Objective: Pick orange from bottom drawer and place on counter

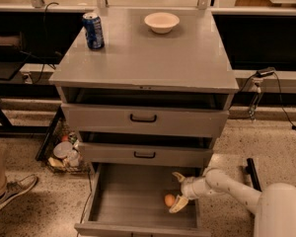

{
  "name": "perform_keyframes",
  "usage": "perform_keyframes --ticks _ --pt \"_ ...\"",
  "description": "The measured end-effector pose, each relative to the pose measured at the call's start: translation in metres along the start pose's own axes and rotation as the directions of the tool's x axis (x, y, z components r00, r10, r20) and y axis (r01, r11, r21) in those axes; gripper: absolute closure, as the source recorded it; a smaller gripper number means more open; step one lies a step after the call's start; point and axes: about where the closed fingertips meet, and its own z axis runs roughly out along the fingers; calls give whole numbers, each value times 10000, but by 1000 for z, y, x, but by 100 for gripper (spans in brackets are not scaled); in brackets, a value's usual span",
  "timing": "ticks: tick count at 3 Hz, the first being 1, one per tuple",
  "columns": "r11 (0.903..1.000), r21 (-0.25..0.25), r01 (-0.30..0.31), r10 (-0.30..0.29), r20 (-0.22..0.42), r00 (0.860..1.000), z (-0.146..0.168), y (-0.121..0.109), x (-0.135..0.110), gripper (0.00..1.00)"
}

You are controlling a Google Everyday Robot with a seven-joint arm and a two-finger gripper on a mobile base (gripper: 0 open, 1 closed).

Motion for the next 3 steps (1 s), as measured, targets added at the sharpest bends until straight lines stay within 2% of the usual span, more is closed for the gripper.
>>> perform_keyframes --ticks 2,3 --pt "9995 -244 -193 189 -163 9997 45 -3 34 0" --pt "9991 -343 -251 246 -134 9996 58 -5 44 0"
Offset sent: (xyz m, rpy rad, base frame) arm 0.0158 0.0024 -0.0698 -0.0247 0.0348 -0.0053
